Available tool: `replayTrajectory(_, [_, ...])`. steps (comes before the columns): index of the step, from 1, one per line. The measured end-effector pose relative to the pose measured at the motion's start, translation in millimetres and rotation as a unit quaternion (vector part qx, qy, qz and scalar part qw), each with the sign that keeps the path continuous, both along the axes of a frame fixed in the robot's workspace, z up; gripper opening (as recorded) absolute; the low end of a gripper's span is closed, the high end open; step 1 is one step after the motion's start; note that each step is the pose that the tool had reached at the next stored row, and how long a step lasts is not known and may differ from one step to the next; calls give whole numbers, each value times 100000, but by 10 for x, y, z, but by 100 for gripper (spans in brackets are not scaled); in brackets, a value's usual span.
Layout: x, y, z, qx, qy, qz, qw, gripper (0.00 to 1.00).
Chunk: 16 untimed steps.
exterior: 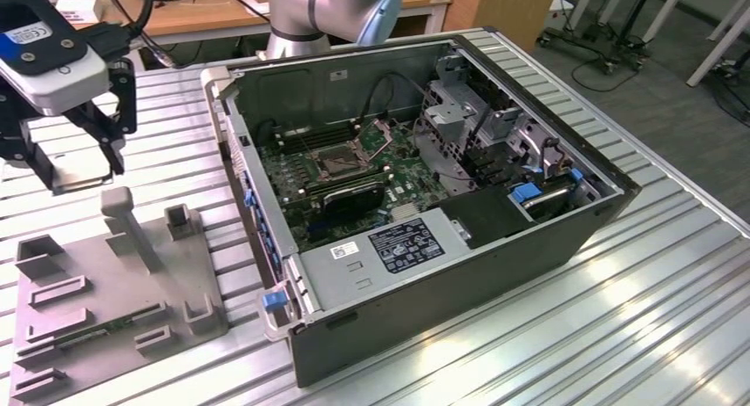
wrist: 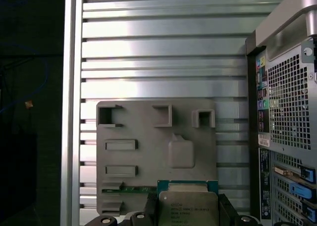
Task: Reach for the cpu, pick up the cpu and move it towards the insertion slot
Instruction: 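Pick up the cpu and move it towards the insertion slot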
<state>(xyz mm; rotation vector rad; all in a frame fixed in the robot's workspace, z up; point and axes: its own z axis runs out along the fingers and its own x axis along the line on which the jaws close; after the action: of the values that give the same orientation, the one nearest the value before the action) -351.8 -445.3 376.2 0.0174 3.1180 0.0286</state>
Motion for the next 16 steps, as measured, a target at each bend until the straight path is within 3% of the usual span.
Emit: replayTrajectory(16, [117,0,0,1,2,0,100000,55])
